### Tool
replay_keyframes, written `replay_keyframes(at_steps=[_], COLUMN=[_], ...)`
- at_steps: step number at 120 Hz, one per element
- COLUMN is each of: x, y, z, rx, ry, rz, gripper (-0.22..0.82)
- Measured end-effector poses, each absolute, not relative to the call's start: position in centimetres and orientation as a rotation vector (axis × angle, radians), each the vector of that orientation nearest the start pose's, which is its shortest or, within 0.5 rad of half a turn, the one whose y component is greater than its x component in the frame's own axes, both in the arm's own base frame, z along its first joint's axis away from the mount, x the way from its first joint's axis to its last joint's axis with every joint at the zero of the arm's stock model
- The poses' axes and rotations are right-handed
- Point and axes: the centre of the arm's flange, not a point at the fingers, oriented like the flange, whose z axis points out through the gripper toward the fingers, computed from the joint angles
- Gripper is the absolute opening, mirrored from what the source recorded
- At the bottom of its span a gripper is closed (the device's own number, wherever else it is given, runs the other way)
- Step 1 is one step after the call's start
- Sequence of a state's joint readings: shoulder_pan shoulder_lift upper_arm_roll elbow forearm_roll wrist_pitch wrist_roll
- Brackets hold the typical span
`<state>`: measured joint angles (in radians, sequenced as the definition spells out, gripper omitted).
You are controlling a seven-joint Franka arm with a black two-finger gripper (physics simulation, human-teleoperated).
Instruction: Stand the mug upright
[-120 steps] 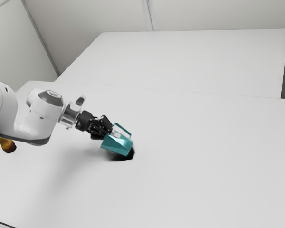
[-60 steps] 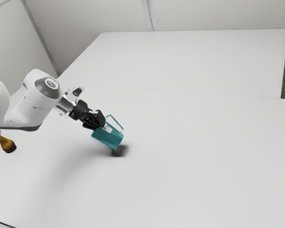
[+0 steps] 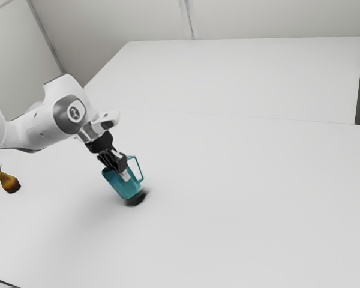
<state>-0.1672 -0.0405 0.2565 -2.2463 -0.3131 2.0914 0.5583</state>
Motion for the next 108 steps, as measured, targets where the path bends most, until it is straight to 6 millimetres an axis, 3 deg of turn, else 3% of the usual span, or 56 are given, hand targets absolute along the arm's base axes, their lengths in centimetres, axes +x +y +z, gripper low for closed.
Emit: replay_keyframes(at_steps=[52, 101, 108], x=[48.5, 48.2, 48.3], y=[0.3, -1.7, -1.9], z=[36.4, 34.3, 34.3], rx=[-3.157, -3.119, -3.119], ry=[0.533, 0.395, 0.382], rz=[0.185, 0.075, 0.058], gripper=[-0.18, -0.18, -0.07])
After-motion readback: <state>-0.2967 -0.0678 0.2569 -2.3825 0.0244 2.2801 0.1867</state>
